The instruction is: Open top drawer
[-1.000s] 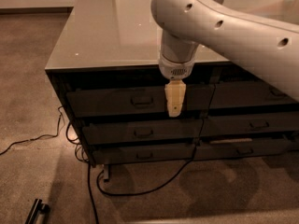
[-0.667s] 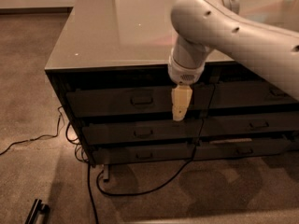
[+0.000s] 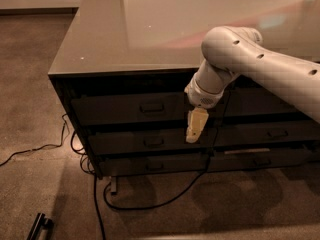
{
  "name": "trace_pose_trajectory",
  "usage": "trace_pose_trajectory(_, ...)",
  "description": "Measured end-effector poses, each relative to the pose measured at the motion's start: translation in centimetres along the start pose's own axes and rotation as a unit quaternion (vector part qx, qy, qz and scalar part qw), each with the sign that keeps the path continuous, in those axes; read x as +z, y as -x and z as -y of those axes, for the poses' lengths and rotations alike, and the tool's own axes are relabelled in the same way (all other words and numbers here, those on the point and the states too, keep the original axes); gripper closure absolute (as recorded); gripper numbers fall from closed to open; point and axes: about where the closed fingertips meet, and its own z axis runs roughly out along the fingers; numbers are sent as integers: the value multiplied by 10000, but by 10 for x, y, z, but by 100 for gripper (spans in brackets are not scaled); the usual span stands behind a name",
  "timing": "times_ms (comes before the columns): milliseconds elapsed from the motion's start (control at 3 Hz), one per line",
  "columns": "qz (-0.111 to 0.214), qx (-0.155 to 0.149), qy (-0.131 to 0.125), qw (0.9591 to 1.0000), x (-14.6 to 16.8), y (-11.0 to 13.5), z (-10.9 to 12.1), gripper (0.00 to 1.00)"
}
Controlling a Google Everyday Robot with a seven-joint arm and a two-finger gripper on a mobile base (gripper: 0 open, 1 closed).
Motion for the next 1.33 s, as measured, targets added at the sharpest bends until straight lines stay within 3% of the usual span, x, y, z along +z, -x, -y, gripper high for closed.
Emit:
trace_pose_trajectory(667, -7, 130, -9, 9999, 9, -8, 0, 0)
trace_pose_trajectory(1333, -70, -339, -184, 9992, 23, 25, 24, 0)
